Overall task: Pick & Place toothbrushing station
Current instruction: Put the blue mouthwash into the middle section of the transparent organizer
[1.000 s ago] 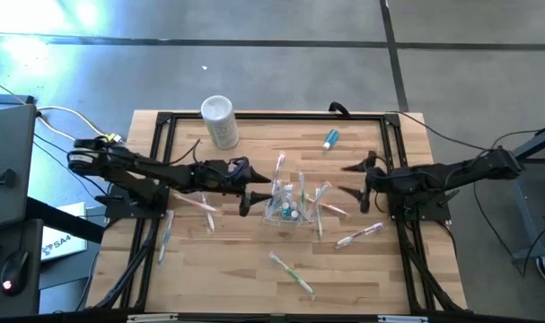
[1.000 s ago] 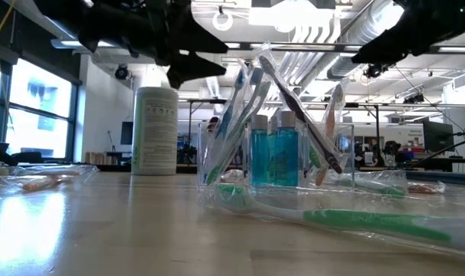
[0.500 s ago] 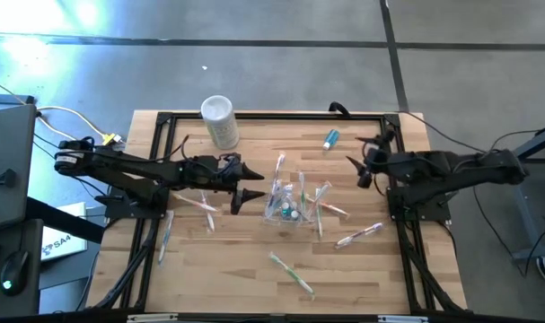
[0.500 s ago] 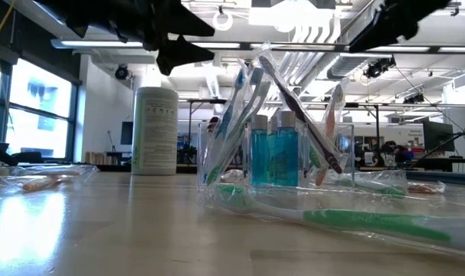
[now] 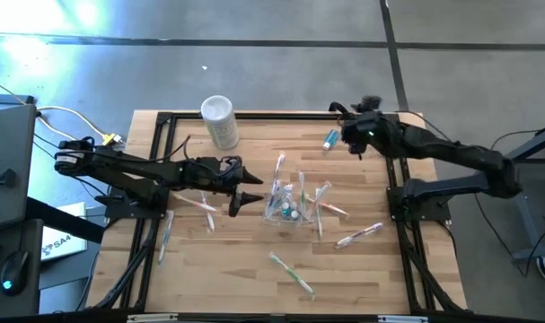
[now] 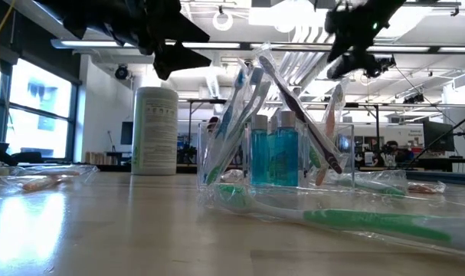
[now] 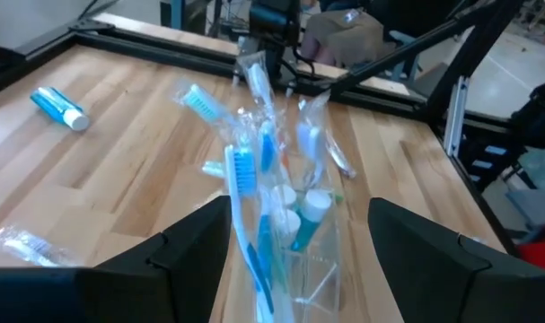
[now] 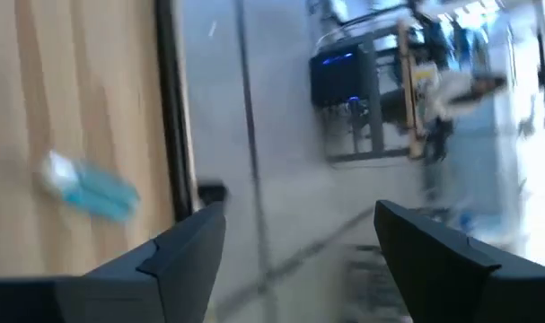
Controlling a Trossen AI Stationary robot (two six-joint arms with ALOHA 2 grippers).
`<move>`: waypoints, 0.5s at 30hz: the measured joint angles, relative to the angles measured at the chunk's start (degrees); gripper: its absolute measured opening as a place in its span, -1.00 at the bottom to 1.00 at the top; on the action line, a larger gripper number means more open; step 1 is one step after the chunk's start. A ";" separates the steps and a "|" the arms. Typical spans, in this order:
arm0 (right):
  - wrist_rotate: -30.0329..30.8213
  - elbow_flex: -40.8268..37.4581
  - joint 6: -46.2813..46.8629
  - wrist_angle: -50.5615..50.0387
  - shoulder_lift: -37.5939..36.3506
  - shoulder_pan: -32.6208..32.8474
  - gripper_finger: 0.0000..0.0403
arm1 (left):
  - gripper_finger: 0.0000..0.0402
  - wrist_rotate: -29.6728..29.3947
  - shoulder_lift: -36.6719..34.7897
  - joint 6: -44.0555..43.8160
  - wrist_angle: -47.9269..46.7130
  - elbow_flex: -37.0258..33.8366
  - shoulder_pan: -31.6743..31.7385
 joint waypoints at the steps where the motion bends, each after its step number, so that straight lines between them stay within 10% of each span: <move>1: -0.28 0.02 -4.35 0.15 1.43 -1.68 0.39 | 0.29 -0.02 0.00 0.01 -0.29 0.00 0.01; 15: -28.96 0.02 -14.70 0.00 22.84 -24.49 0.39 | 0.29 0.24 0.04 0.41 -3.53 0.00 0.01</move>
